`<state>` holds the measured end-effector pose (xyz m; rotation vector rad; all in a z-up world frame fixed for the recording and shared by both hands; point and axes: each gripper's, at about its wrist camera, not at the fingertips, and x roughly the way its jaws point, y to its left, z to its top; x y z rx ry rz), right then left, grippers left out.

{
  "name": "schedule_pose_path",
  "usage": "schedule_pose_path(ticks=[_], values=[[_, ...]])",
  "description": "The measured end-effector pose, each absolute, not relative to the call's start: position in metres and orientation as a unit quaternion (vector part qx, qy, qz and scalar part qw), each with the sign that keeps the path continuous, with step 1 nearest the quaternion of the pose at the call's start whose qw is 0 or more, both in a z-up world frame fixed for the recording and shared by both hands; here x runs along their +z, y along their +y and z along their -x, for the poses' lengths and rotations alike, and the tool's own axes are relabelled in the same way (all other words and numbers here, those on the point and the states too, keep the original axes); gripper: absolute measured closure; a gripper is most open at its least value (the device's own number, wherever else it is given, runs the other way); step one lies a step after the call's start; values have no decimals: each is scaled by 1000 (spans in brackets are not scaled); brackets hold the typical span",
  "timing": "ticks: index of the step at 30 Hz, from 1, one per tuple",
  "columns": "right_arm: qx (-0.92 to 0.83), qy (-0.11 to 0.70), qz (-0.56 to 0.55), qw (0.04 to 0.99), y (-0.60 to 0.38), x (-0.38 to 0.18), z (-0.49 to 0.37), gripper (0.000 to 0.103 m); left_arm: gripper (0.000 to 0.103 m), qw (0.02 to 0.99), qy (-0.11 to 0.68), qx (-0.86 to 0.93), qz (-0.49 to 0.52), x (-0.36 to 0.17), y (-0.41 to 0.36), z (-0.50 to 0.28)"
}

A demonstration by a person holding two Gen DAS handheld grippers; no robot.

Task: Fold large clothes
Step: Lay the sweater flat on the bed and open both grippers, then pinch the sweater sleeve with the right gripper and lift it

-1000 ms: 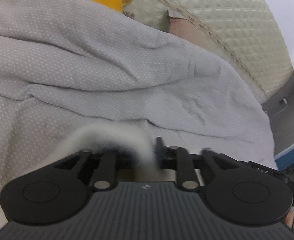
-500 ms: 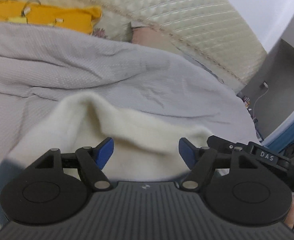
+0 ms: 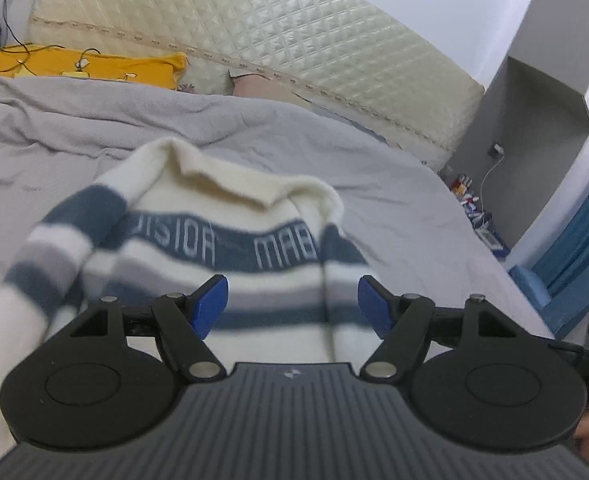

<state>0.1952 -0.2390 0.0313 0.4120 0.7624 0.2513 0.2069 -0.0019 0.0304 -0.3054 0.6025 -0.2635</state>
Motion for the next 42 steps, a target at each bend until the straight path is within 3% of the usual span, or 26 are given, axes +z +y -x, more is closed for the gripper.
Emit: schedule_pose_path(ticks=[9,19,29,37,42], values=[[55,427,-286,856,-287,-11,-117,32,27,934,295,-148,138,12,-36,-127],[21,500,-357,789,-282,-83,-121,33,27,921,327,-122,172,-40,-27,-132],[10,469,-318,824,-275,-66,-113,37,27,918,334,-113,182,-55,-19,-137],[82,407,-233,879,-250,-25,-99,35,28,920,333,-90,187,-53,-11,-136],[139,421,-169,880,-223,-28,-98,36,28,917,338,-72,199,-56,-4,-136]])
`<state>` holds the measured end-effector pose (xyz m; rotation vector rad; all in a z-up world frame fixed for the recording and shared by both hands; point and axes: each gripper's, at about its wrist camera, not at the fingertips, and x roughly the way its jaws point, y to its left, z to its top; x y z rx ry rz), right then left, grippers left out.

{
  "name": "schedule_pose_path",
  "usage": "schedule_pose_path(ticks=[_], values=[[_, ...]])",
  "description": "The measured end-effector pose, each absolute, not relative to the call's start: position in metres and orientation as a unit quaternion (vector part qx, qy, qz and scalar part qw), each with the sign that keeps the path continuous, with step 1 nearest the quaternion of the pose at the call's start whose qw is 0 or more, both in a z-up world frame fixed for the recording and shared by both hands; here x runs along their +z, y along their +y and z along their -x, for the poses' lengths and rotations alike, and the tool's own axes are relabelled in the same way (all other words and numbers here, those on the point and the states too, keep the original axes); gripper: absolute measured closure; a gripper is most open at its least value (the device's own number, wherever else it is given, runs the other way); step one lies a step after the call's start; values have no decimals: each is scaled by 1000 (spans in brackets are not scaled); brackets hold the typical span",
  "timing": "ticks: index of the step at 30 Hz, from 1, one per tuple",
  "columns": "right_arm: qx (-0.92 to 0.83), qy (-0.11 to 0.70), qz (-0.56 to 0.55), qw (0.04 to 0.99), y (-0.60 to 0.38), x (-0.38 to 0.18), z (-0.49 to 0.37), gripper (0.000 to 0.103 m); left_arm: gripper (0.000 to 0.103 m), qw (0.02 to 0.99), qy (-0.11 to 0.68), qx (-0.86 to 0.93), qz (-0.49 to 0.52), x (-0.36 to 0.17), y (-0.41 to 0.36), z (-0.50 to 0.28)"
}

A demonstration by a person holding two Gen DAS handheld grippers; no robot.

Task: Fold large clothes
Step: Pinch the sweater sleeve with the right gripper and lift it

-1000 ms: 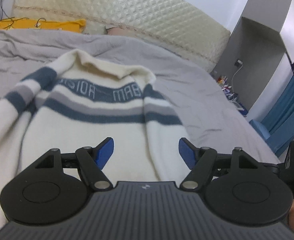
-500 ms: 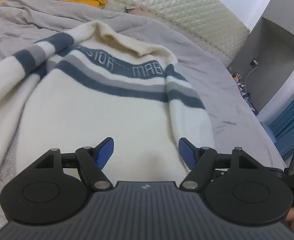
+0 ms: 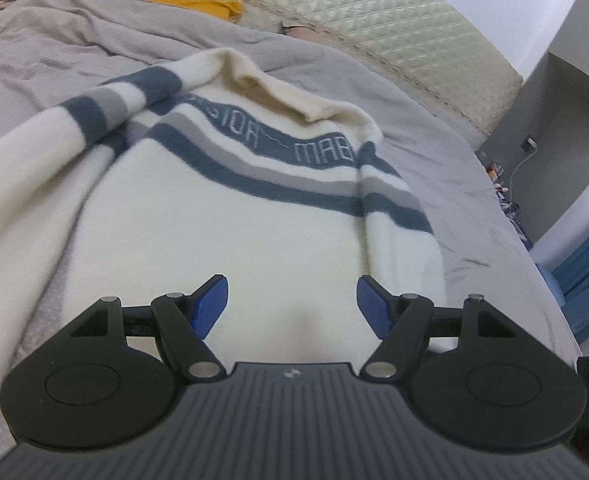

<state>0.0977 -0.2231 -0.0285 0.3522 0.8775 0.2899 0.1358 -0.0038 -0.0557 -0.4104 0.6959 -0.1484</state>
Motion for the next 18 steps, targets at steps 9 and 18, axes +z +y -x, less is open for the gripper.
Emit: schedule_pose_path(ticks=[9,18], values=[[150,462,-28,874,-182,-51,-91,36,28,912,339,-54,224,-59,6,-135],[123,476,-57,869,-209,-49,-99,87,28,910,342,-49,230,-62,6,-134]])
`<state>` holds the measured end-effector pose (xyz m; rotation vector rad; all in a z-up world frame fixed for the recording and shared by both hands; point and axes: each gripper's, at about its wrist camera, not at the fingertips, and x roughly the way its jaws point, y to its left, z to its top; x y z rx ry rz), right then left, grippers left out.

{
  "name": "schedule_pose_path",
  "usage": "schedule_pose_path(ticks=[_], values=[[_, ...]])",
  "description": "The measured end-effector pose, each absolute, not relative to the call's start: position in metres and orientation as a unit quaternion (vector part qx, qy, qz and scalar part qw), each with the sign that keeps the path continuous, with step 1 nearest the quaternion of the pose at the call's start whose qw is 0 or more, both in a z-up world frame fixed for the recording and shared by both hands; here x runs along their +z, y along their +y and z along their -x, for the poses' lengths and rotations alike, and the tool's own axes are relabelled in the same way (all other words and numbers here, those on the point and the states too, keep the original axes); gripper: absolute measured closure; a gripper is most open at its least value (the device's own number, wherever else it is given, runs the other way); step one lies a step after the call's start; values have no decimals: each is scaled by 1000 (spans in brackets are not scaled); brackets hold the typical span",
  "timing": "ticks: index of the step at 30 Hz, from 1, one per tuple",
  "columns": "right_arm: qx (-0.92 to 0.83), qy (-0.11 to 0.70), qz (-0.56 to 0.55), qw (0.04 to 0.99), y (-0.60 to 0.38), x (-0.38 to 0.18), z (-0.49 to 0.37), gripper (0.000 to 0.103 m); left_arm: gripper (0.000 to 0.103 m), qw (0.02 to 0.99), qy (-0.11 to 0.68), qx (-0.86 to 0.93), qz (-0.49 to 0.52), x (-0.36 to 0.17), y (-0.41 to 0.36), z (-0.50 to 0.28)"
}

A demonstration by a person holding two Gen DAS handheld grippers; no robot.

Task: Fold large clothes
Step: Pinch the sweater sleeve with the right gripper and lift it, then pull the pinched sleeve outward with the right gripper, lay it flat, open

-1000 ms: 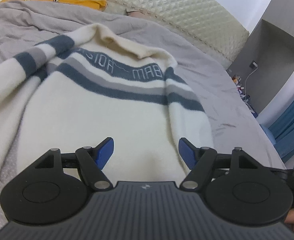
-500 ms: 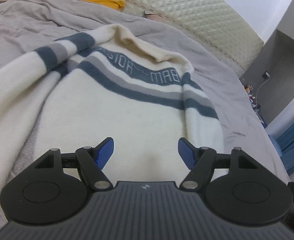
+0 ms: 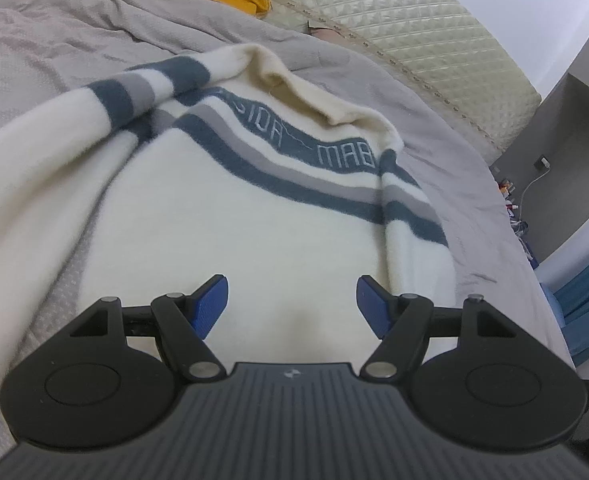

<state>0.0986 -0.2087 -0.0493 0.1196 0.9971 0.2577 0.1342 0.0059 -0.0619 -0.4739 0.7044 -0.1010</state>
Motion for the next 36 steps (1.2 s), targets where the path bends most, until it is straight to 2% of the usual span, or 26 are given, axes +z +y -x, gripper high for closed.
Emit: schedule_pose_path(ticks=[8,15,21,26,31,36], values=[[39,433,-68,898,-241,-31,-104,89,28,909,338,-51,237,-65,6,-135],[-38,377,-113,918,-320,12,-131,90,28,906,340,-56,247,-68,11,-138],[-95,366,-50,924,-387,42,-182,90,28,906,327,-67,259,-67,15,-137],[-144,391,-30,909,-442,38,-236,90,28,905,311,-86,279,-63,17,-145],[-193,393,-31,899,-488,28,-292,93,28,919,301,-91,237,-59,7,-155],[-227,422,-18,878,-527,-16,-346,93,28,912,321,-114,229,-67,-2,-165]])
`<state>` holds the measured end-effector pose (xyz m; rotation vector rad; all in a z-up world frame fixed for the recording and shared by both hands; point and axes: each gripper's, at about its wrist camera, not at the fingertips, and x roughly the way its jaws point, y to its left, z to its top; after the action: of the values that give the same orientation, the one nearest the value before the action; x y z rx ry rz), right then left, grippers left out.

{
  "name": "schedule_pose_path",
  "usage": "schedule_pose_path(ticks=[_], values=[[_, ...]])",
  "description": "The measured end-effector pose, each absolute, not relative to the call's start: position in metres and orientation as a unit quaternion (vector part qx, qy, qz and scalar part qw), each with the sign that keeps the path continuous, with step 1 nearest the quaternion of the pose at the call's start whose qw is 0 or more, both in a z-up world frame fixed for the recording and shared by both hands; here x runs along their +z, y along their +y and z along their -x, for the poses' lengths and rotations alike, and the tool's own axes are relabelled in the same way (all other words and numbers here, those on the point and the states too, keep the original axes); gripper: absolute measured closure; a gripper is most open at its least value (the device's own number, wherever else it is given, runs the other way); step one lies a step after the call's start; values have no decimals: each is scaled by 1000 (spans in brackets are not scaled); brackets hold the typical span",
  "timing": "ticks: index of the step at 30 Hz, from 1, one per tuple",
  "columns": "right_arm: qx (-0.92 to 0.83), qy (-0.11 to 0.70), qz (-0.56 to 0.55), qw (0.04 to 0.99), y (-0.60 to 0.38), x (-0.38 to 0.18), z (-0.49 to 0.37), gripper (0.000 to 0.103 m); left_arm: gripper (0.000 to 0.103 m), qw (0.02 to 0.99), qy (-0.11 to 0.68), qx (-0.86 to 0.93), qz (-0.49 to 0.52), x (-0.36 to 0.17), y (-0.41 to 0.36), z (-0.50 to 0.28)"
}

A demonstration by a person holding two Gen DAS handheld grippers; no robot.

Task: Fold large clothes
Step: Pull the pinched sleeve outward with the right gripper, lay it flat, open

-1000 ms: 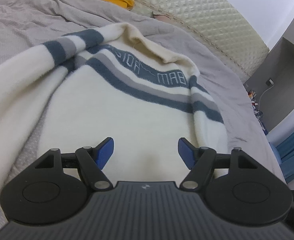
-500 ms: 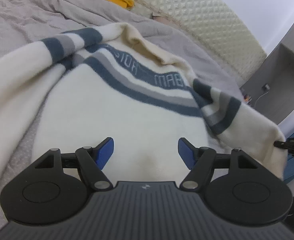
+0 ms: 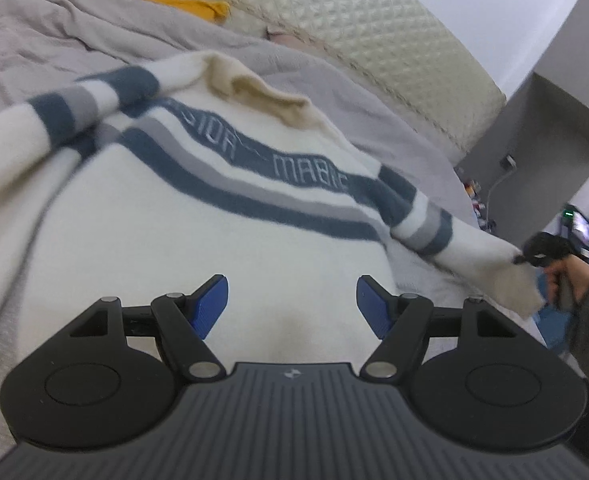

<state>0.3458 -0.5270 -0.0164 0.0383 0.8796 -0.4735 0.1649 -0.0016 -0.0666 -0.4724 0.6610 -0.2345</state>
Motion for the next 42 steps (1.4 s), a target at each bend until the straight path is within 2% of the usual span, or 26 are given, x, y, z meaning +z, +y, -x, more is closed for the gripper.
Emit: schedule_pose_path(ticks=[8,15,17,18,19,24,27,31,37,42], values=[[-225,453,-35,862,-551,-85,-389,94,28,916,337,-120,181,-83,-20,-194],[-223,436,-62,870,-555,-90,-394,88,28,910,351,-119,187,-97,-15,-213],[-226,429,-61,872,-553,-82,-389,68,28,908,351,-120,193,-96,-13,-212],[-221,422,-65,877,-551,-76,-384,50,28,908,350,-119,195,-96,-12,-211],[-213,414,-71,882,-550,-70,-380,39,28,909,349,-119,195,-95,-12,-210],[-198,374,-115,899,-523,-27,-335,38,28,913,333,-124,198,-86,-12,-196],[-149,341,-178,911,-483,3,-294,38,28,918,312,-132,208,-77,-9,-184],[-93,328,-163,926,-411,32,-249,38,28,924,295,-136,201,-65,-12,-167],[-17,310,-157,938,-324,57,-178,38,28,926,285,-159,188,-52,-19,-139],[9,308,-194,931,-282,59,-115,38,28,921,293,-186,176,-54,-32,-128]])
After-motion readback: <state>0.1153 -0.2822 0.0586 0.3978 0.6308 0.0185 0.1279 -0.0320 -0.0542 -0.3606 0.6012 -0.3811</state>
